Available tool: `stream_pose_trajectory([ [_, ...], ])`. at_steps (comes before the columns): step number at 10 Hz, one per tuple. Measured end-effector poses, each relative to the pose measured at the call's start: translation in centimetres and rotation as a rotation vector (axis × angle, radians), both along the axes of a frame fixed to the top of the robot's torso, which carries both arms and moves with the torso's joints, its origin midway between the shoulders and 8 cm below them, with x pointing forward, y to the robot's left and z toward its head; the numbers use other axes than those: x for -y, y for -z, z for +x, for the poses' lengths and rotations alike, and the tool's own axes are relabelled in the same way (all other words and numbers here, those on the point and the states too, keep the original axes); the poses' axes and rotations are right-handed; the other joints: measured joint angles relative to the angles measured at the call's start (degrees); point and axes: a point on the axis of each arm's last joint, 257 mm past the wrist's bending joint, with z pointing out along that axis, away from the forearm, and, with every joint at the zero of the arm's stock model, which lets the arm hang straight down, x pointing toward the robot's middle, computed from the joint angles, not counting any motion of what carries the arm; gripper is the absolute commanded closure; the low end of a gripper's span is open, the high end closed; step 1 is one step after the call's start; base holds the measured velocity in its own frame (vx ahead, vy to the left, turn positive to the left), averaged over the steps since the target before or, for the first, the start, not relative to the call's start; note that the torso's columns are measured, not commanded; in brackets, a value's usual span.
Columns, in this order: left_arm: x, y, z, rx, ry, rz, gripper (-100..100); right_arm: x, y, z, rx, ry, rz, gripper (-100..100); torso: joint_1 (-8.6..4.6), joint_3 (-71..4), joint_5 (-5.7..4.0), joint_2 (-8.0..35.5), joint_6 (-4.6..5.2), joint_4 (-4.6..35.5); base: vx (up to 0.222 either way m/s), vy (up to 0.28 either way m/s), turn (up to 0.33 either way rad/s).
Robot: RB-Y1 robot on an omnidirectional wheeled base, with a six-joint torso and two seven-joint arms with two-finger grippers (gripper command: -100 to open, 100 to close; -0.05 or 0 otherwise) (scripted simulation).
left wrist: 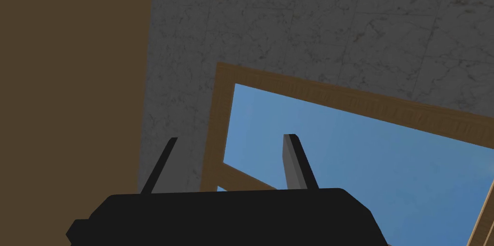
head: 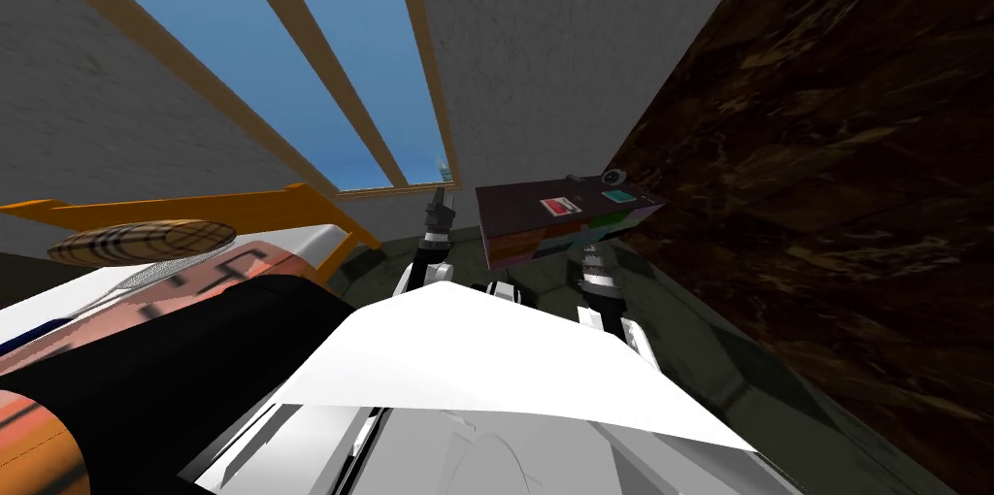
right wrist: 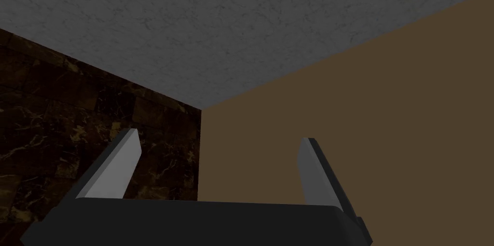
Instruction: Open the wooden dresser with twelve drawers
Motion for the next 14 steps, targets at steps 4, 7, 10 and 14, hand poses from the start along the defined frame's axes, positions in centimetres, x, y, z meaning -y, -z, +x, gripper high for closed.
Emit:
stream_pose_trajectory([
  [4, 0.0, 0.0, 0.0, 0.0, 0.0, 0.0, 0, -0.1, 5.2, 2.0, -0.137, 0.036, -0.1, -100, -0.02, -0.01, -0.01, -0.03, -0.01, -0.01, 0.009, -0.027, 0.195],
  [7, 0.0, 0.0, 0.0, 0.0, 0.0, 0.0, 0, 0.0, 9.0, 3.0, -0.232, 0.063, -0.174, -100, 0.0, -0.02, 0.0, -0.03, 0.04, -0.01, 0.009, -0.031, 0.226],
  [10, 0.0, 0.0, 0.0, 0.0, 0.0, 0.0, 0, -0.4, 13.7, 3.8, -0.342, 0.09, -0.268, -100, -0.02, -0.02, -0.01, -0.04, -0.01, -0.01, 0.005, -0.031, 0.213],
  [14, 0.0, 0.0, 0.0, 0.0, 0.0, 0.0, 0, 0.7, 19.6, 4.0, -0.493, 0.14, -0.396, -100, 0.0, -0.02, 0.0, -0.04, -0.01, -0.01, 0.003, -0.032, 0.23],
])
